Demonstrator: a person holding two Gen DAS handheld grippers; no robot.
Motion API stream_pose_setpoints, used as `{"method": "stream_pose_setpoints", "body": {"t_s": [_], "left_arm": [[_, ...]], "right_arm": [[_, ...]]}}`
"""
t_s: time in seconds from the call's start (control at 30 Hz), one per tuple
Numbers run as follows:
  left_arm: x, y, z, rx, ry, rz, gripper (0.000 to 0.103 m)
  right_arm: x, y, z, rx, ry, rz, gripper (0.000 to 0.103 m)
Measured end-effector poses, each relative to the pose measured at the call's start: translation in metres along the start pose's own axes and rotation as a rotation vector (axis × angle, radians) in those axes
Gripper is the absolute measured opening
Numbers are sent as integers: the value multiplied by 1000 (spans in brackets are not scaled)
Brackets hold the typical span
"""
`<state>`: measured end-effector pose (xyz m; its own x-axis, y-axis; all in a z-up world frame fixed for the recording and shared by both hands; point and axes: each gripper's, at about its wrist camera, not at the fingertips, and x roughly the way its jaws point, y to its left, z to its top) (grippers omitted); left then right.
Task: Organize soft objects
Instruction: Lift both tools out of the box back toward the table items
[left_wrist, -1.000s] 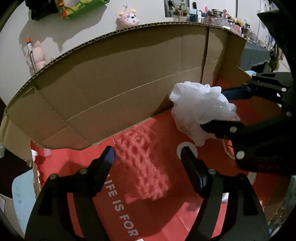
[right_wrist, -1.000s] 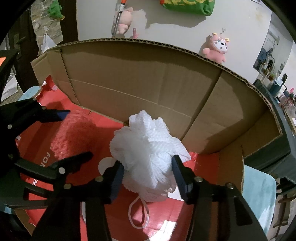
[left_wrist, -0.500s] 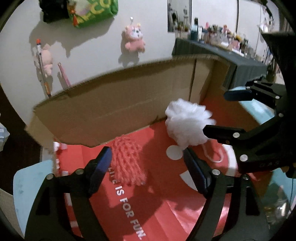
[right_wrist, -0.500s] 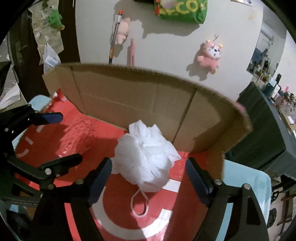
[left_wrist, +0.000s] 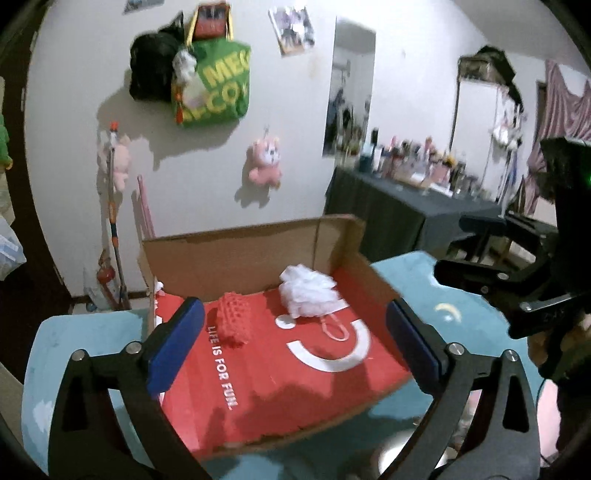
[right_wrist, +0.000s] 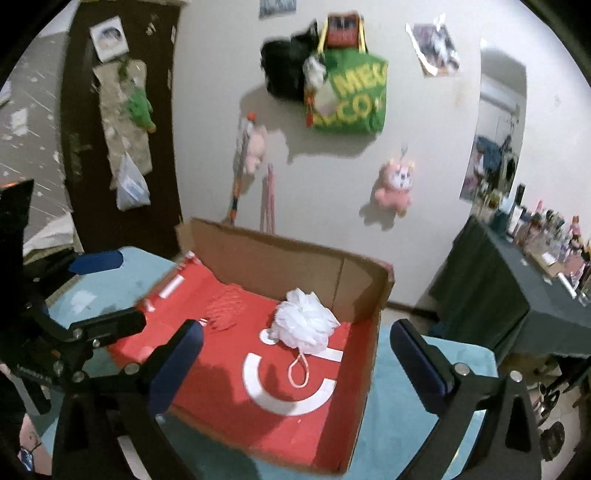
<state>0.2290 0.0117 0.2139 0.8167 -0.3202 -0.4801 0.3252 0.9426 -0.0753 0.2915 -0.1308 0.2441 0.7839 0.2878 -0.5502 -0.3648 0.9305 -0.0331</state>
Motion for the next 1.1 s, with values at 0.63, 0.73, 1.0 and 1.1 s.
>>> {"method": "stream_pose_setpoints", "body": {"t_s": [0.63,0.73,1.0,1.1], "left_arm": [[-142,-65,-121,-16,-224,91,103],[-149,-69,-144,-30,-226,110,103],[-138,-77,-194,-46,-159,134,103],[-131,-83,-209,-33,-136,154,103]], "right_arm": [[-174,63,-132,38,-306,-64,103],[-178,65,-158,82,-303,-68,103],[-159,76,-219,106,-245,-170,103],[-144,80,-240,108,-213,-173,103]]}}
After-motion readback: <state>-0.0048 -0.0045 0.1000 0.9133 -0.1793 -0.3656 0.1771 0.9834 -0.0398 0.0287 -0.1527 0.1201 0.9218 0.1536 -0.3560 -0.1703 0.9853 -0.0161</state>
